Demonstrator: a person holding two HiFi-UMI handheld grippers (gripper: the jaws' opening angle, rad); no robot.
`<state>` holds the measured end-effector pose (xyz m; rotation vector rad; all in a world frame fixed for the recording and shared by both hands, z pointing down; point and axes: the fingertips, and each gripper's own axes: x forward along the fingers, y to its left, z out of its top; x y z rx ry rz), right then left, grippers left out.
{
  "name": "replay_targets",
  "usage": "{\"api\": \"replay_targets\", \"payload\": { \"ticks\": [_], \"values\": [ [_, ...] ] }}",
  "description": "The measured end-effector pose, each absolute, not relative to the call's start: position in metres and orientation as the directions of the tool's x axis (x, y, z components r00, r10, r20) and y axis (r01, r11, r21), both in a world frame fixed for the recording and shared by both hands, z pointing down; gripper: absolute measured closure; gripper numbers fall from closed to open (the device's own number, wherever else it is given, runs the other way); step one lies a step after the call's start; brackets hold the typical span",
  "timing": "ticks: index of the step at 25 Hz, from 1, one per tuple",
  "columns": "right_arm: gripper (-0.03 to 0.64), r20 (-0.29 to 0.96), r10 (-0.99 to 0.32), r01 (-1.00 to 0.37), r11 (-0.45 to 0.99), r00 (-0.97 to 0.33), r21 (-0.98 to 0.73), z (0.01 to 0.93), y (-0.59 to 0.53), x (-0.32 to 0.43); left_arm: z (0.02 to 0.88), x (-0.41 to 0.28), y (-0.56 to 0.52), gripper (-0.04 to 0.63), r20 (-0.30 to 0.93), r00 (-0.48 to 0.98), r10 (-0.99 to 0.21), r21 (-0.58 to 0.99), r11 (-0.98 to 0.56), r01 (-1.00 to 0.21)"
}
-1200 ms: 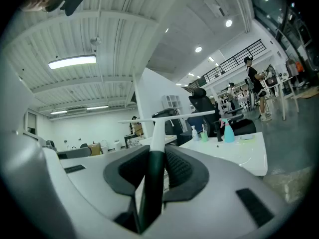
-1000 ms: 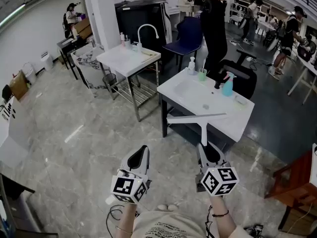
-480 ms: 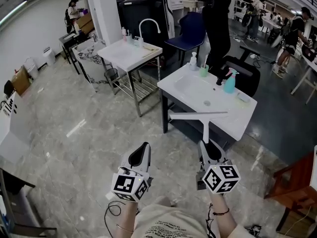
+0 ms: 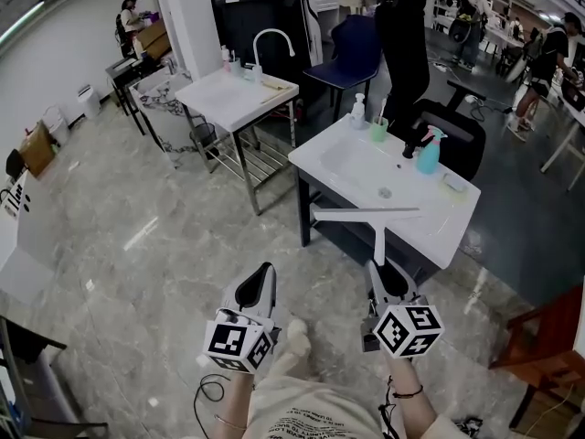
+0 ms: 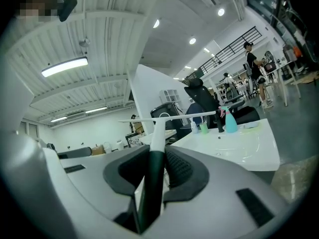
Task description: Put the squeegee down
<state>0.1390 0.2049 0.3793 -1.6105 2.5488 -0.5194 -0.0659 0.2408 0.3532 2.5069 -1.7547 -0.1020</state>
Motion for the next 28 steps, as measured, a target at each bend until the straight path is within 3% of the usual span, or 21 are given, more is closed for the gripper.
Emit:
{"api": "replay_targets", "payload": {
  "ticks": [28],
  "values": [
    [0.522, 0.159, -0.936, -0.891, 0.233, -0.314, -0.390, 0.404, -0.024, 0.077, 0.370, -0.118, -0.025, 0.572, 0.028, 0.498, -0.867, 0.132, -0.490, -0.861]
  ]
}}
